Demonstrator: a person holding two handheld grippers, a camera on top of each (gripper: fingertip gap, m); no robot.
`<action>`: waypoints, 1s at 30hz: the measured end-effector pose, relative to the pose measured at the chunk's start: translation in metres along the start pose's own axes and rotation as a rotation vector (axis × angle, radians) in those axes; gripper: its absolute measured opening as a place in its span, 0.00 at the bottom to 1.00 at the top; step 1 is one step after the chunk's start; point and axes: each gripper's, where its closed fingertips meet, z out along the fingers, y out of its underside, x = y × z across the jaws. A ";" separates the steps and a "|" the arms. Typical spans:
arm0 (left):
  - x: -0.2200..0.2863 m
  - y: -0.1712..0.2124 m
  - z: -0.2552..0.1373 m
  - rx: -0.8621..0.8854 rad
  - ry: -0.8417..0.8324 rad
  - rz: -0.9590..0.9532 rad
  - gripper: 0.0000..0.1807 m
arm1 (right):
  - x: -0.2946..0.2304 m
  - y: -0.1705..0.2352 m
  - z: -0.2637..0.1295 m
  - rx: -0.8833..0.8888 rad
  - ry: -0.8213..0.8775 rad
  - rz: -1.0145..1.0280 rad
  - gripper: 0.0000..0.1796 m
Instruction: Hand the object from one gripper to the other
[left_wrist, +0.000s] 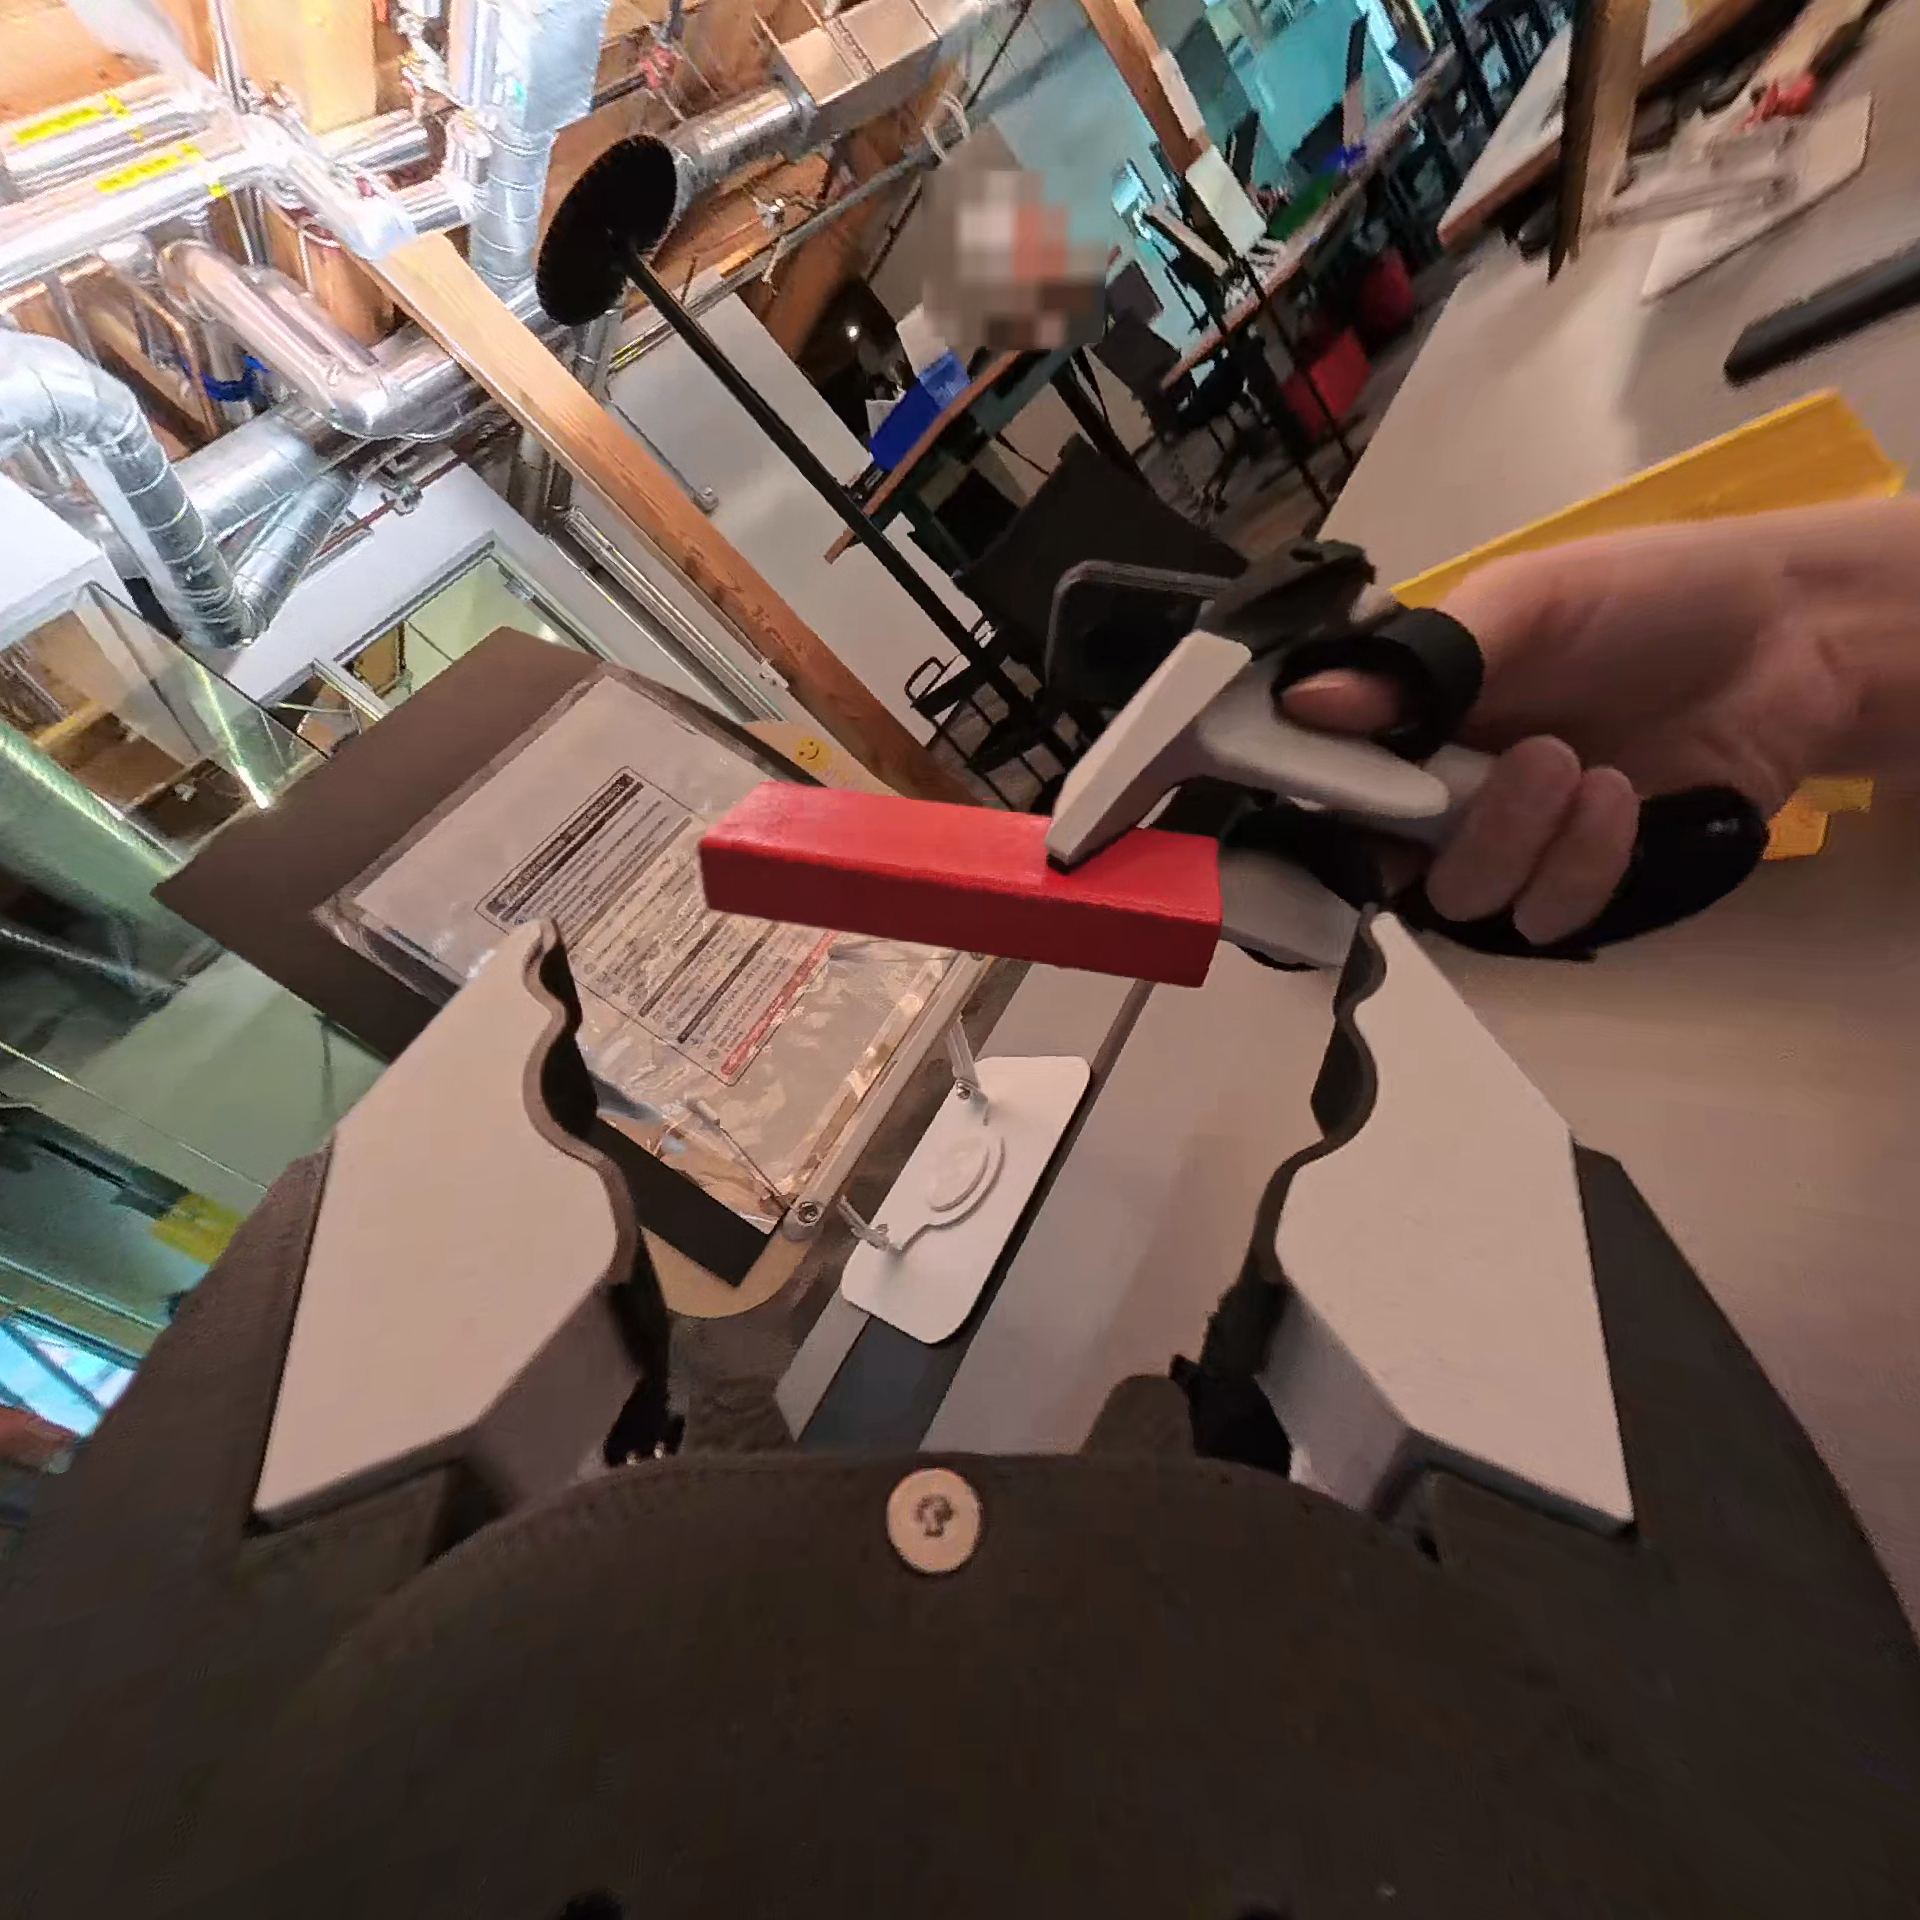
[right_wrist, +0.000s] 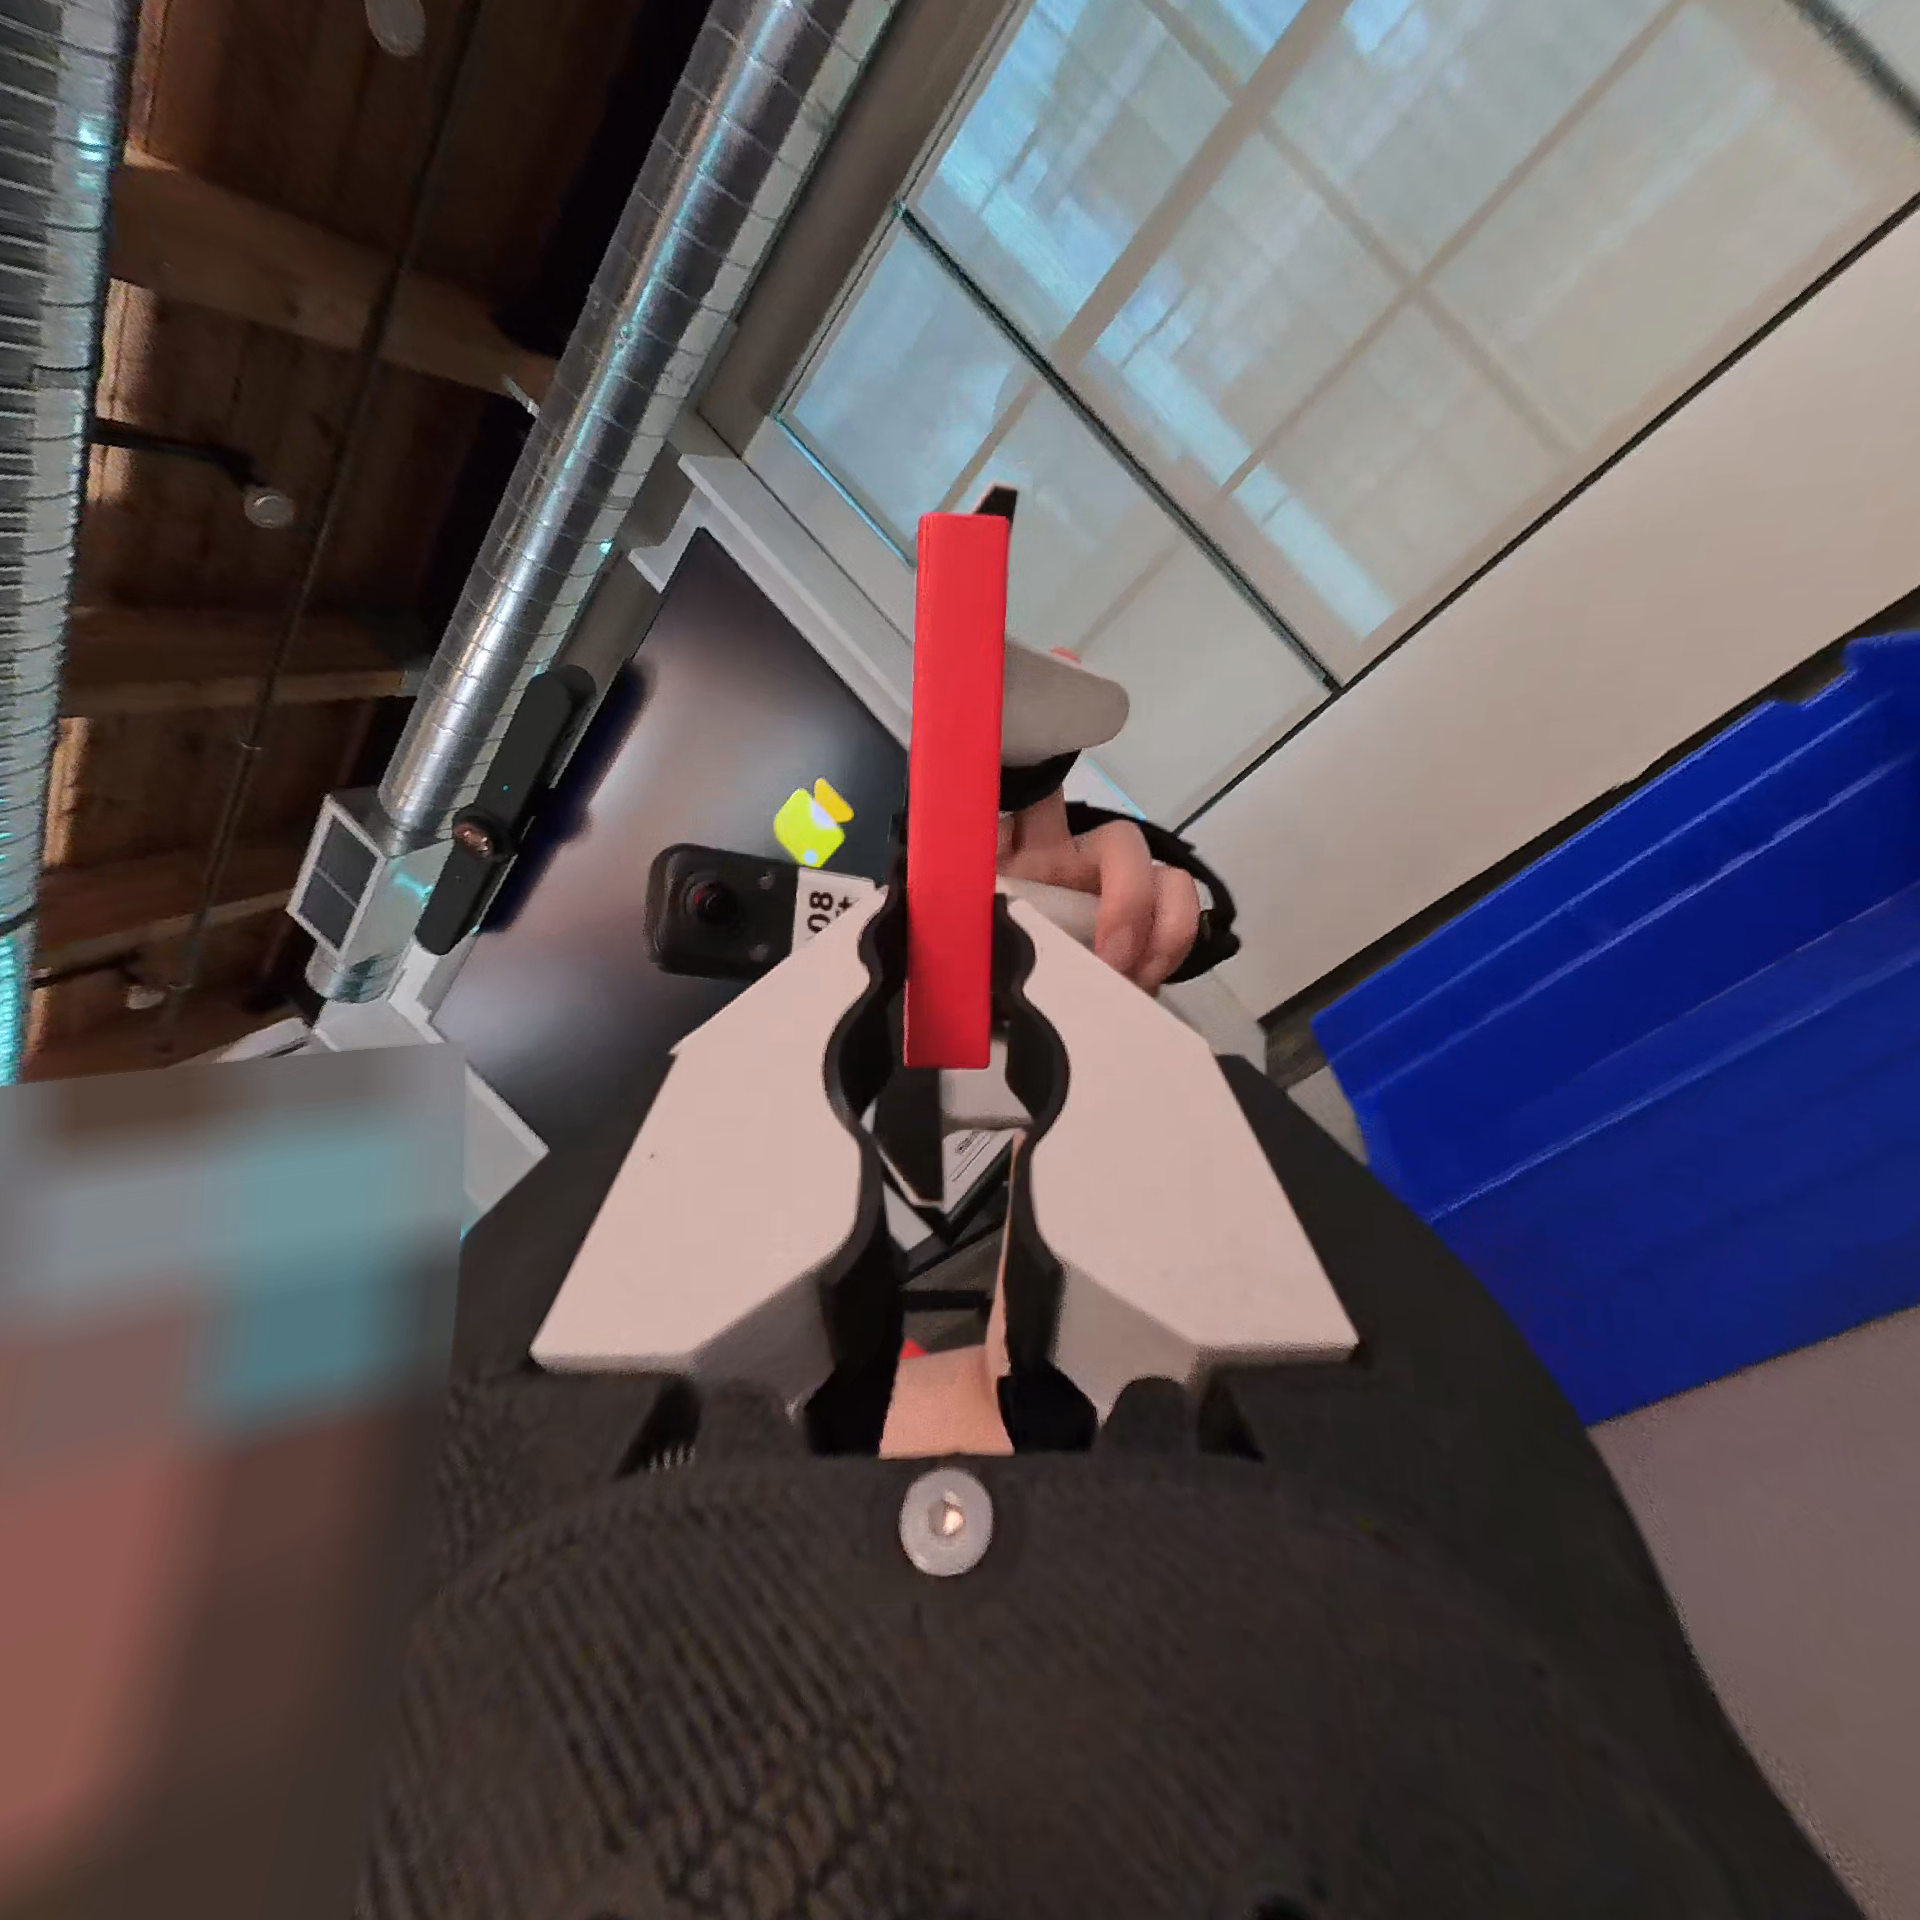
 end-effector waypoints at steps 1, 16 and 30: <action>0.003 0.000 0.001 -0.009 0.005 0.030 0.77 | -0.001 0.001 -0.001 -0.013 -0.007 0.014 0.08; 0.016 -0.014 0.004 0.042 -0.001 0.129 0.64 | -0.021 0.018 -0.004 -0.153 -0.082 0.046 0.07; 0.018 -0.015 0.006 0.033 0.000 0.148 0.64 | -0.024 0.025 -0.002 -0.196 -0.090 0.024 0.07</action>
